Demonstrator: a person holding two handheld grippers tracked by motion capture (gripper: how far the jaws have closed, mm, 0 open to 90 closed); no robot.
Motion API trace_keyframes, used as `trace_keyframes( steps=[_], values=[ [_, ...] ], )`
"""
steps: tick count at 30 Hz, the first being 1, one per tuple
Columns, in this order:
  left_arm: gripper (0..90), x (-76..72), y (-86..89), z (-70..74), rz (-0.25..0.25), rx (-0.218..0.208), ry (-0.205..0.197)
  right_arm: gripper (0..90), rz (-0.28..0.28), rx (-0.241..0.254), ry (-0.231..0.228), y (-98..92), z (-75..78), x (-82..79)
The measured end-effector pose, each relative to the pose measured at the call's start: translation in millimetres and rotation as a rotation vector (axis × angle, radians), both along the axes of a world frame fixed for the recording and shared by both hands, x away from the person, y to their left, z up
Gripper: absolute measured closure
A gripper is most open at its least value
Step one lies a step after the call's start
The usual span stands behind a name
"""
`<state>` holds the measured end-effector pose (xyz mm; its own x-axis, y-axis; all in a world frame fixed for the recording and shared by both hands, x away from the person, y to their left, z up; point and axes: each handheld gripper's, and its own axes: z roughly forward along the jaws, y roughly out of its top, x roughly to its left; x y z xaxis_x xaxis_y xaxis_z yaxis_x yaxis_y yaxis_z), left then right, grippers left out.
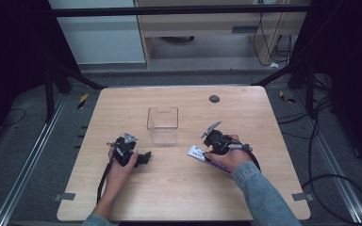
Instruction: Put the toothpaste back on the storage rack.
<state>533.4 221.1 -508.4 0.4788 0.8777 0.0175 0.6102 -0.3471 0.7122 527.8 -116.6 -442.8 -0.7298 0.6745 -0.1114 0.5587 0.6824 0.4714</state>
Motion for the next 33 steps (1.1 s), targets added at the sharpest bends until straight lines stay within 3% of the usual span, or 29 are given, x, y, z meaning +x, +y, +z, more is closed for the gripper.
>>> trace_keyframes(
  steps=[5, 12, 33],
  values=[
    [0.0, 0.2, 0.0, 0.0, 0.000, 0.000, 0.000, 47.2, 0.009, -0.008, 0.008, 4.7, -3.6, 1.5],
    [0.0, 0.8, 0.1, 0.0, -0.001, 0.001, 0.000, 45.0, 0.025, -0.025, 0.067, 13.1, -14.6, 2.4],
    [0.0, 1.1, 0.1, 0.1, -0.002, 0.002, 0.001, 48.0, 0.031, -0.034, 0.116, 8.2, -29.2, 4.5]
  ],
)
